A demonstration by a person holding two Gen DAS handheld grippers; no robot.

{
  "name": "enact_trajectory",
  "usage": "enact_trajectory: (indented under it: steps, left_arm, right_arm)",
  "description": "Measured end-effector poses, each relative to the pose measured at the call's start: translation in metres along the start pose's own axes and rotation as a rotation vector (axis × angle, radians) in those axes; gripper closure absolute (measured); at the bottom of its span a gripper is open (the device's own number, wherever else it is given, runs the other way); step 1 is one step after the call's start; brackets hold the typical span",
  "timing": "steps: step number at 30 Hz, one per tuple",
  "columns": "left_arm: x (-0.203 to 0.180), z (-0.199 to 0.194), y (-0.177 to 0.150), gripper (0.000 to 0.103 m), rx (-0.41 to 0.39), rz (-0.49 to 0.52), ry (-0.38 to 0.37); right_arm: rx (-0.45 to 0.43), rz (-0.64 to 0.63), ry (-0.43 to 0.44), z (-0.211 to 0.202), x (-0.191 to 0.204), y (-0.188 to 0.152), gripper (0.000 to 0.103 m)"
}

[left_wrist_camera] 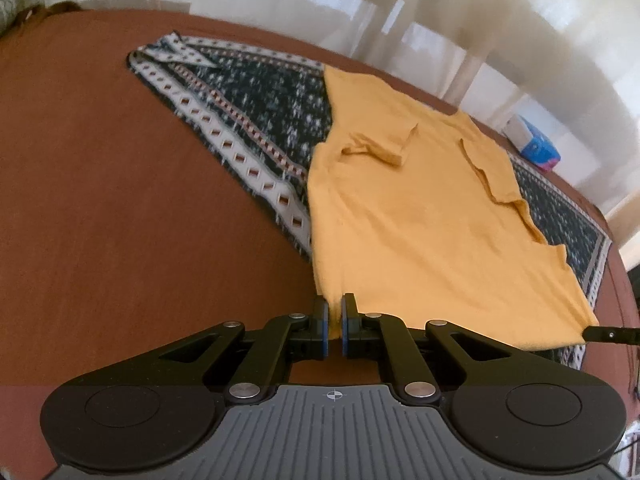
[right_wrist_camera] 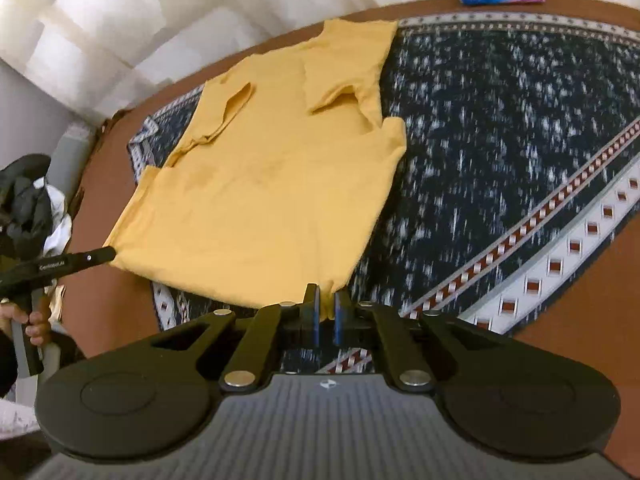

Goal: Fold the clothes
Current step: 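Open both grippers and move them to the collar edge of the shirt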

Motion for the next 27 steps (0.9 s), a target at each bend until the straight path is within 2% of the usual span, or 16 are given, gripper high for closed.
enact_trajectory:
  steps: [6, 11, 14, 15, 16, 18, 20, 24, 27]
  left_arm:
    - [0.007, 0.003, -0.028, 0.103, 0.049, -0.008, 0.013]
    - [0.009, 0.013, -0.032, 0.099, 0.052, -0.016, 0.024]
    - [0.01, 0.012, -0.034, 0.093, 0.052, -0.013, 0.018]
    - [0.01, 0.01, -0.033, 0.076, 0.052, -0.018, 0.017]
    - [0.011, 0.009, -0.033, 0.067, 0.052, -0.024, 0.016]
    - [0.011, 0.002, -0.029, 0.061, 0.044, -0.028, 0.028]
    - [0.01, -0.008, -0.021, 0.059, 0.016, -0.02, 0.028]
    - [0.007, -0.029, 0.013, 0.054, -0.071, -0.004, 0.012]
    - [0.002, -0.037, 0.047, 0.052, -0.13, 0.023, -0.008]
  right_arm:
    - [0.035, 0.049, -0.006, 0.004, -0.008, -0.026, 0.095]
    - [0.04, 0.068, -0.033, 0.018, -0.013, -0.034, 0.094]
    - [0.041, 0.059, -0.032, 0.017, -0.014, -0.032, 0.093]
    - [0.041, 0.059, -0.034, 0.017, -0.014, -0.032, 0.093]
    - [0.042, 0.059, -0.035, 0.016, -0.014, -0.032, 0.089]
    - [0.04, 0.065, -0.056, 0.011, -0.013, -0.029, 0.075]
    - [0.025, 0.045, -0.102, 0.004, -0.012, -0.023, 0.054]
    - [-0.046, -0.015, -0.127, -0.018, -0.006, 0.003, 0.054]
    - [-0.107, -0.069, -0.128, -0.033, 0.004, 0.038, 0.051]
Point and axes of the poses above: each gripper's, at about its wrist camera, not at the fingertips, and z roughly the way its jaws point, x to its left, y to its top, the point moved 3 cm from there along z, roughly the way its jaws point, and after that the axes turned 3 degrees about y, right-handed, at the moved point
